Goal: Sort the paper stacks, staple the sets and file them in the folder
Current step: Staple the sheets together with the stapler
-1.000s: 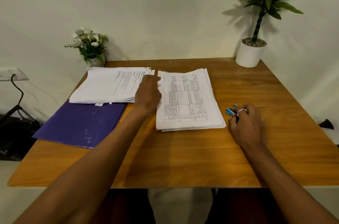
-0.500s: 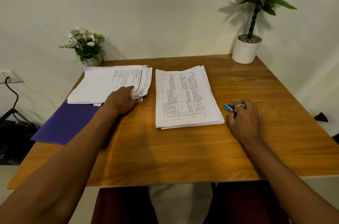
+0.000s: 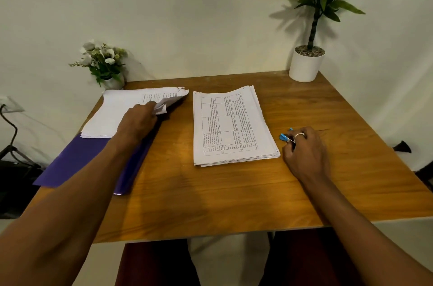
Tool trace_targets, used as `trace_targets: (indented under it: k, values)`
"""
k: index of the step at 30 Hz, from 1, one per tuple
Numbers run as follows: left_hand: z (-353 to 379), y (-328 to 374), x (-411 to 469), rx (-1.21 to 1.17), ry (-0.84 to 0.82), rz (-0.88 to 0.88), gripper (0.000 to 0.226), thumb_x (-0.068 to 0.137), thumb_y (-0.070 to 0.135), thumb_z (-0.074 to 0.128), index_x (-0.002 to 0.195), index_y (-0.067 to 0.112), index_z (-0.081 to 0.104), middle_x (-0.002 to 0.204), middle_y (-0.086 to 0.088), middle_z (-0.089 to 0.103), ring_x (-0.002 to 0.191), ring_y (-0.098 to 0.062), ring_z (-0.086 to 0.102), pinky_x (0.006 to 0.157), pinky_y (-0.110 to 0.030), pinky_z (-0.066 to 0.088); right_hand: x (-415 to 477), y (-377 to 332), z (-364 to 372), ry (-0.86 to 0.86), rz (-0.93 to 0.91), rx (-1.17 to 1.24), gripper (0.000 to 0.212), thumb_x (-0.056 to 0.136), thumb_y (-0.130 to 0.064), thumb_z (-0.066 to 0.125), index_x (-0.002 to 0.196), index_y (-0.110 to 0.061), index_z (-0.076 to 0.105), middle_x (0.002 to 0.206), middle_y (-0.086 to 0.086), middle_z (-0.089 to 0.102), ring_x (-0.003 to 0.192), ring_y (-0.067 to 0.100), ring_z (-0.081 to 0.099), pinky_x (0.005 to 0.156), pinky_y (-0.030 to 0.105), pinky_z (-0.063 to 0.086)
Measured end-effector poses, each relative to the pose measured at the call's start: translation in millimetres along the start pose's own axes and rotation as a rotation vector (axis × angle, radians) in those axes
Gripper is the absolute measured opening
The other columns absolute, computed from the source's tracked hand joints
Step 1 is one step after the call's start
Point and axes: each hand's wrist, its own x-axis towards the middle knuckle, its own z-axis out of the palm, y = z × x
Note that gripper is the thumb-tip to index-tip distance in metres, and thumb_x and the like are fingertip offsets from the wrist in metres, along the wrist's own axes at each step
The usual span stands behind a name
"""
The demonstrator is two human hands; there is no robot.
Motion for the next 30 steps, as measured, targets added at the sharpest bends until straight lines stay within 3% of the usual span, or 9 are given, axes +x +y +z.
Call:
trace_targets:
  k: [10,14,18,21,23,24,26,27,30]
  values:
    - [-87.1,73.8,-68.6,-0.007,0.625,0.248,0.03,0.091,-0.002,0.057,0.12,-0.001,0.064,0.086,-0.026,0.07,0.067,-0.043,0.064,0.054,-0.041,0.043,-27.4,-25.5,-30.1,0.242,-0.231,0.245,0.033,0.09,-0.023,0.06,0.121,-0.018,0.069,0.13,0.005,0.06,0.124,0.025,0.052,0.106,0.053,0.033]
    - [-90.2,110.8,-113.6,-0.15,0.676,0.241,0.024,0.09,-0.003,0.061,0.114,-0.003,0.065,0.087,-0.023,0.07,0.067,-0.039,0.063,0.057,-0.031,0.035,-67.3,-102.7,-58.0,-0.259,-0.135,0.811,0.063,0.09,-0.026,0.073,0.146,-0.035,0.046,0.15,-0.014,0.04,0.136,0.005,0.042,0.104,0.033,0.051]
    - [-76.1,153.1,-151.1,-0.384,0.527,0.109,0.022,0.098,0.01,0.057,0.119,0.005,0.063,0.096,-0.017,0.072,0.079,-0.035,0.068,0.061,-0.038,0.055,-87.9,-168.9,-48.1,-0.477,-0.206,0.882,0.104,0.079,-0.051,0.082,0.159,-0.038,0.017,0.163,-0.019,0.018,0.14,-0.007,0.021,0.111,0.015,0.029]
    - [-70.2,180.0,-172.4,-0.546,0.454,0.035,0.028,0.099,0.013,0.062,0.125,0.006,0.066,0.103,-0.013,0.075,0.087,-0.029,0.071,0.066,-0.03,0.051,-94.2,-194.4,-46.4,-0.518,-0.138,1.029,0.063,0.092,-0.045,0.062,0.146,-0.022,0.038,0.151,0.003,0.041,0.139,0.012,0.041,0.113,0.027,0.042]
    - [-70.4,194.2,-184.0,-0.661,0.417,0.037,0.037,0.097,0.016,0.066,0.133,0.01,0.065,0.121,-0.007,0.073,0.102,-0.02,0.072,0.075,-0.019,0.057,-87.0,-195.8,-58.6,-0.343,-0.037,0.964,0.024,0.109,-0.012,0.03,0.13,-0.011,0.041,0.128,0.009,0.046,0.12,0.025,0.048,0.103,0.032,0.048]
    - [-68.8,197.3,-186.8,-0.735,0.357,0.048,0.04,0.096,0.019,0.068,0.136,0.013,0.064,0.129,-0.004,0.069,0.109,-0.017,0.07,0.08,-0.015,0.057,-90.7,-195.1,-55.9,-0.178,-0.022,0.985,0.03,0.11,-0.007,0.018,0.129,-0.007,0.042,0.122,0.008,0.047,0.113,0.023,0.049,0.098,0.03,0.05]
    - [-67.1,195.7,-187.9,-0.919,0.189,0.1,0.045,0.094,0.027,0.071,0.138,0.019,0.061,0.137,0.0,0.064,0.118,-0.011,0.066,0.087,-0.019,0.058,-100.2,-197.1,-71.3,-0.288,0.127,1.33,0.039,0.111,-0.031,0.03,0.133,-0.007,0.051,0.115,0.002,0.06,0.108,0.013,0.061,0.096,0.028,0.055]
    - [-67.2,190.8,-186.9,-1.009,0.123,0.112,0.046,0.093,0.03,0.072,0.137,0.022,0.061,0.137,0.002,0.064,0.12,-0.009,0.064,0.091,-0.026,0.059,-94.0,-184.4,-56.7,-0.237,0.163,1.236,0.036,0.108,-0.031,0.042,0.131,-0.008,0.057,0.113,-0.002,0.066,0.104,0.007,0.065,0.094,0.029,0.057]
    - [-67.4,158.1,-178.0,-0.928,0.282,0.066,0.048,0.091,0.033,0.074,0.137,0.028,0.059,0.141,0.008,0.059,0.127,-0.002,0.056,0.102,-0.032,0.053,-69.8,-156.6,-62.7,-0.277,0.3,1.212,0.016,0.1,-0.022,0.062,0.116,-0.019,0.066,0.114,0.003,0.072,0.104,0.018,0.069,0.091,0.042,0.06]
